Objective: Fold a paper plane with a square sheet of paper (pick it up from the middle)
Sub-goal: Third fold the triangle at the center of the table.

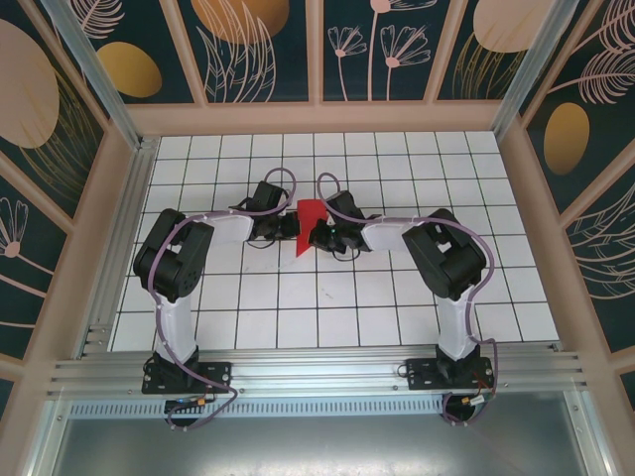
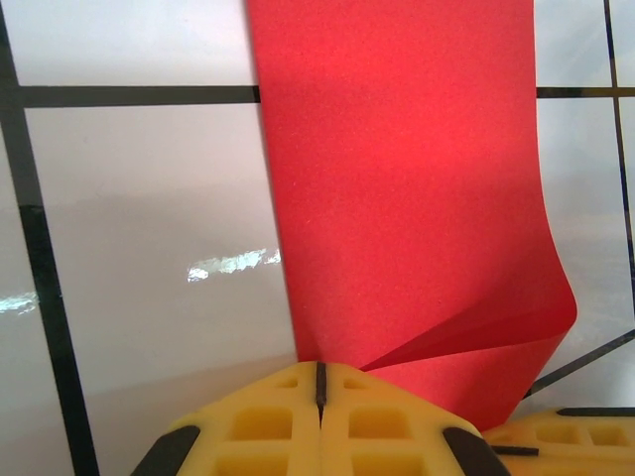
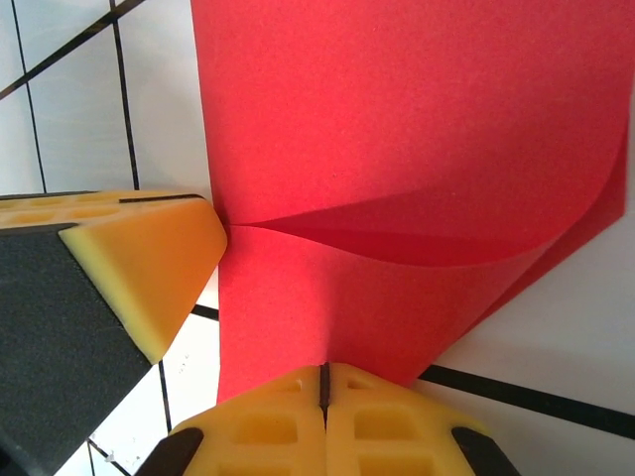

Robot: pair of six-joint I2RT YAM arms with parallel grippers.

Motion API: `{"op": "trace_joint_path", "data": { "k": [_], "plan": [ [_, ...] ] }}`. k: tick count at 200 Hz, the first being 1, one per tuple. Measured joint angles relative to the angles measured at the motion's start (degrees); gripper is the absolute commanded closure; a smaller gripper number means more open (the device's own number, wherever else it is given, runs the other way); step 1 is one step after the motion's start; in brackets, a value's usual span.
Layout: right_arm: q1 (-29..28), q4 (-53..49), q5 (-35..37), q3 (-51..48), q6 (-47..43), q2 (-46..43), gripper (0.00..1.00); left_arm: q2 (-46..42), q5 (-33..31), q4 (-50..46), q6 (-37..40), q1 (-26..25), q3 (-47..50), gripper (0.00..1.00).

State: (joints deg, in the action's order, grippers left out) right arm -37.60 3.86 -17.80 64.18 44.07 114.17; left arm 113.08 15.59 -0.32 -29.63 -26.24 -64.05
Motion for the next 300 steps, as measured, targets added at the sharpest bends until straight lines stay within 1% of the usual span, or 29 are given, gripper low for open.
{"op": "trace_joint_path", "data": {
  "k": [26, 34, 48, 65, 86, 109, 127, 158, 188, 213, 257, 300],
  "plan": [
    [0.00, -0.96, 0.02, 0.66, 0.39, 0.26, 0.93, -0.31, -0.39, -0.72, -0.17, -0.04, -0.04, 1.00],
    [0.00, -1.11, 0.02, 0.74, 0.48, 0.33, 0.93, -0.44, -0.63, -1.16, -0.33, -0.04, -0.11, 0.95],
    [0.00, -1.25, 0.00, 0.83, 0.90, 0.37, 0.93, -1.01, -1.46, -1.84, -0.68, -0.02, -0.13, 0.85],
    [0.00, -1.36, 0.00, 0.96, 1.29, 0.42, 0.93, -3.15, -2.43, -2.21, -1.90, -0.02, 0.11, 0.77],
    [0.00, -1.36, -0.02, 0.96, 1.42, 0.44, 0.92, -8.61, -1.95, -0.11, -4.07, -0.02, 2.43, 0.75],
    [0.00, -1.36, -0.07, 0.96, 1.57, 0.44, 0.93, -14.38, 0.57, 4.28, -6.71, -0.04, 6.84, 0.81],
    [0.00, -1.33, -0.22, 0.98, 1.88, 0.44, 0.92, -16.33, 2.78, 7.08, -8.57, -0.24, 10.86, 0.85],
    [0.02, -1.33, -0.26, 0.98, 2.62, 0.44, 0.91, -15.87, 6.14, 9.62, -11.87, -2.16, 16.02, 0.91],
    [0.02, -1.33, -0.28, 1.01, 3.04, 0.48, 0.91, -13.49, 8.00, 12.09, -13.55, -3.50, 17.05, 0.95],
    [0.02, -1.33, -0.46, 1.03, 3.10, 0.55, 0.91, -11.23, 7.98, 13.79, -14.40, -3.52, 17.03, 0.95],
    [0.09, -1.36, -0.70, 1.07, 3.26, 0.55, 0.91, -8.28, 7.93, 13.84, -14.64, -3.52, 17.03, 0.97],
    [0.55, -1.36, -1.97, 1.22, 2.32, 0.55, 0.88, -7.98, 6.51, 13.79, -14.62, -3.72, 17.03, 1.00]
  ]
}}
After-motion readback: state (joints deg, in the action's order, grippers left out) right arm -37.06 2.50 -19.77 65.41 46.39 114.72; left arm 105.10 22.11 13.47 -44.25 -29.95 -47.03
